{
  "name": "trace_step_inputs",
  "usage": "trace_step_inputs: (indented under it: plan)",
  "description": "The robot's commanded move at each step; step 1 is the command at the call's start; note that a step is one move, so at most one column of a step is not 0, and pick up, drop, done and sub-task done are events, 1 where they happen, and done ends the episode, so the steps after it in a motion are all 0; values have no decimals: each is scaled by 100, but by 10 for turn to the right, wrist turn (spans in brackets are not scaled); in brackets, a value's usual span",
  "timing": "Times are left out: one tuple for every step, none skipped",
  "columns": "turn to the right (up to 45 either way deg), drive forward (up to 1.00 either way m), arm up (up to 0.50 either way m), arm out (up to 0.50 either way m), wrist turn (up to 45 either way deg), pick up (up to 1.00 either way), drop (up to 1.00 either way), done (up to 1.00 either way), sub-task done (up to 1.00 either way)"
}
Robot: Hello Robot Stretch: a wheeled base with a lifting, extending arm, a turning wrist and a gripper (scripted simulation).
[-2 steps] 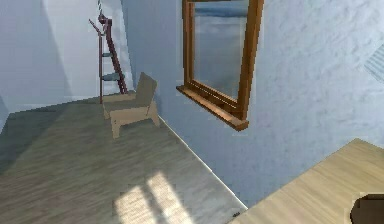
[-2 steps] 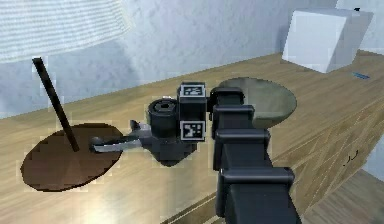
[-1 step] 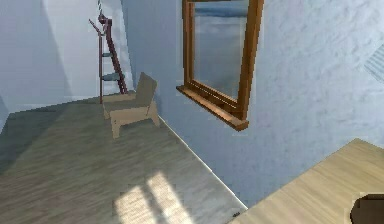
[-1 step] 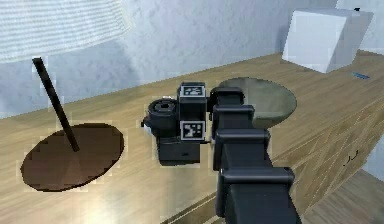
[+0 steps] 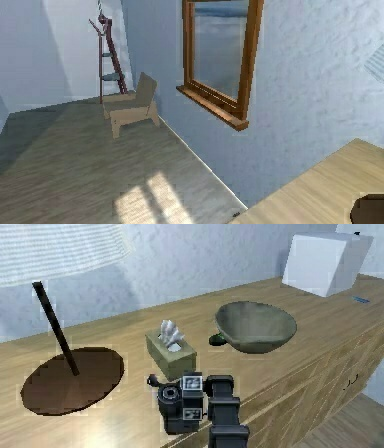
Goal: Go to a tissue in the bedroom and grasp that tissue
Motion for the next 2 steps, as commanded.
trace_step_inputs:
  plan:
    - [0,0,0,0,0,100,0,0,0]
    - [0,0,10,0,0,0,0,0,0]
